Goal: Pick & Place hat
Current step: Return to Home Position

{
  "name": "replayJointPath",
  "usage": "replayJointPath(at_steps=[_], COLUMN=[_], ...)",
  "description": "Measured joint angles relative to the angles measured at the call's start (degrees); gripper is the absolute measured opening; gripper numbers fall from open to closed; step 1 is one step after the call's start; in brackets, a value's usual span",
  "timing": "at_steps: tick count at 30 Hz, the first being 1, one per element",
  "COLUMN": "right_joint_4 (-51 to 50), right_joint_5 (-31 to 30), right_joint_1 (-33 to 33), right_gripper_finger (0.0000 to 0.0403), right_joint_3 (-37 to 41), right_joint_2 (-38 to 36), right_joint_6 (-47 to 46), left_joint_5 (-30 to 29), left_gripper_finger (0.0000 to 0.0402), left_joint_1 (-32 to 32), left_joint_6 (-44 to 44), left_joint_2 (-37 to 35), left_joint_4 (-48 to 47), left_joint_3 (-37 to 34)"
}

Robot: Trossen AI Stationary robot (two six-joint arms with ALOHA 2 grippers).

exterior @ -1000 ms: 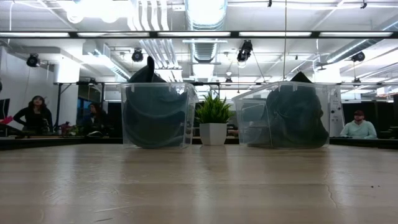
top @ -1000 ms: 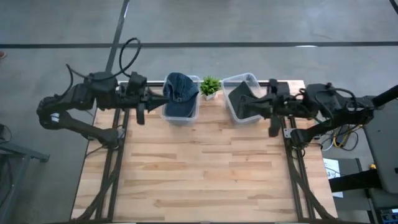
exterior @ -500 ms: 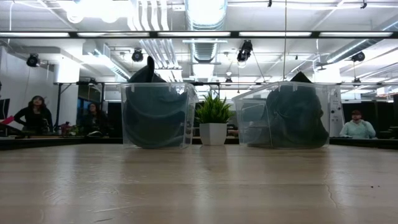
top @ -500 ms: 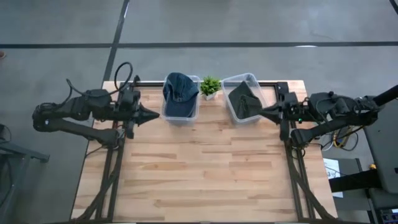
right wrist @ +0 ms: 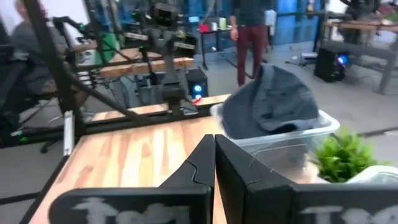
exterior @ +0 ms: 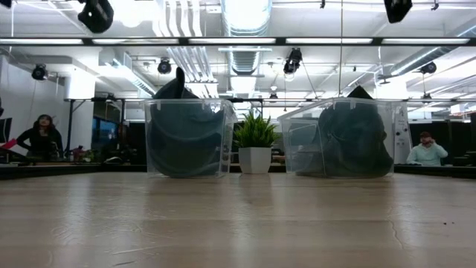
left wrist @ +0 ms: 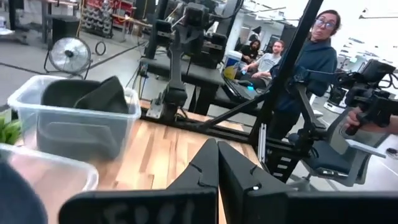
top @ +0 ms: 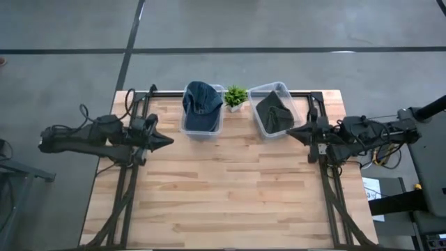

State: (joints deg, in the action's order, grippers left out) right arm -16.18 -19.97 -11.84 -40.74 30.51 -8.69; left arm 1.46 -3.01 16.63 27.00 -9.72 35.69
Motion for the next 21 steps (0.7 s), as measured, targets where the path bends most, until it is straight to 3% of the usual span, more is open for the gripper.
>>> replayJointPath(at_steps=[7, 16, 21], right_joint_4=[7.81, 17.78, 18.12], right_joint_5=[0.46, 2.61, 2.46], right_joint_1=[-0.02, -0.04, -0.04], right_gripper_finger=[0.0009, 0.0009, 0.0009], right_joint_3=[10.55, 22.93, 27.66], right_joint_2=[-6.58, -15.24, -20.22], right_joint_6=[3.59, 3.36, 5.16], left_joint_5=[2.30, 3.97, 3.97], left_gripper_finger=[0.0000, 0.0000, 0.0000], left_joint_1=[0.00, 0.00, 0.00], left_joint_6=[-4.00, -2.97, -1.69], left_joint_2=[-4.92, -10.69, -14.25], left_joint_4=[9.71, 22.88, 24.78], left_joint_3=[-8.96, -21.02, -25.40])
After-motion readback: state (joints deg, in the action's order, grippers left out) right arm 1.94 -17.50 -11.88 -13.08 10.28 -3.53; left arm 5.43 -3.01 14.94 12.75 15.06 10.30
